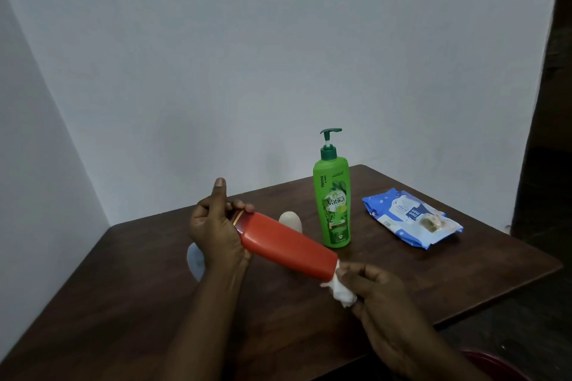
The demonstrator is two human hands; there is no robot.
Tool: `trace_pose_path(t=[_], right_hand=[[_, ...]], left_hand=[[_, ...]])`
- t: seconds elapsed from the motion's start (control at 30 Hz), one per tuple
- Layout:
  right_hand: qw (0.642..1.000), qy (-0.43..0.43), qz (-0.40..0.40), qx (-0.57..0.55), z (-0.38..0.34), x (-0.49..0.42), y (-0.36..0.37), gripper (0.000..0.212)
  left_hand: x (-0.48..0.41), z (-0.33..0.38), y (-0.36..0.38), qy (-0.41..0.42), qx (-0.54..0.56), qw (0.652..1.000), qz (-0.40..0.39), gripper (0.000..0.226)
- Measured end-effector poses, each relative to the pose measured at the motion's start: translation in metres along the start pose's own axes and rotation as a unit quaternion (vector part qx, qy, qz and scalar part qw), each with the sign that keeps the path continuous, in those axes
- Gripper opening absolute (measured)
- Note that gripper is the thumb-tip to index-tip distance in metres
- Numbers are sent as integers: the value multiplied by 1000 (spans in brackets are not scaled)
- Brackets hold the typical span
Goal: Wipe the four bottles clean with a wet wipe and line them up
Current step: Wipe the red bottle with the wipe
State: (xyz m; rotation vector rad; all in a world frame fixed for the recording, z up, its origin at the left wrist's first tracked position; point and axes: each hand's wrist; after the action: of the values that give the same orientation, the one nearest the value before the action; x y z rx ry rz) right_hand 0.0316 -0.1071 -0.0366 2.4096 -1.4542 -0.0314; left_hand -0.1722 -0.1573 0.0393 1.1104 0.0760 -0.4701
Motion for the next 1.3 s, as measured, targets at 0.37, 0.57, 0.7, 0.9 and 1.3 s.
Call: trace_pose_path(t=[0.37, 0.57, 0.7, 0.9, 1.3], right_hand=[[999, 1, -38, -4, 4, 4, -4, 12], [999, -3, -28, 19, 2, 2, -8, 8], [988, -57, -89, 110, 3, 10, -18, 5], [960, -195, 19, 202, -6, 0, -27, 16], [968, -189, 16, 166, 7, -14, -35, 21]], left_hand=[[-1, 2, 1, -30, 1, 999, -11, 40], [3, 1, 1, -34, -2, 999, -16, 41], [-6, 21, 4, -22, 5, 998, -54, 35], [-21, 45, 27, 24, -94, 982, -165, 27], [-47, 9, 34, 102, -357, 890, -264, 32]])
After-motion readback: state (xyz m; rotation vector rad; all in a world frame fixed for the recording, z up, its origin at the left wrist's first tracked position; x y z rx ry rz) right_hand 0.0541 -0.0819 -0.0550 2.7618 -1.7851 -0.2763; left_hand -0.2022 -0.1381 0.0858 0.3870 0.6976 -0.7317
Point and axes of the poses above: each hand's wrist, its own x-axis away from the middle knuckle, its own y-axis out of the palm, z = x × y, and after that the axes turned 15 degrees about x, right-handed
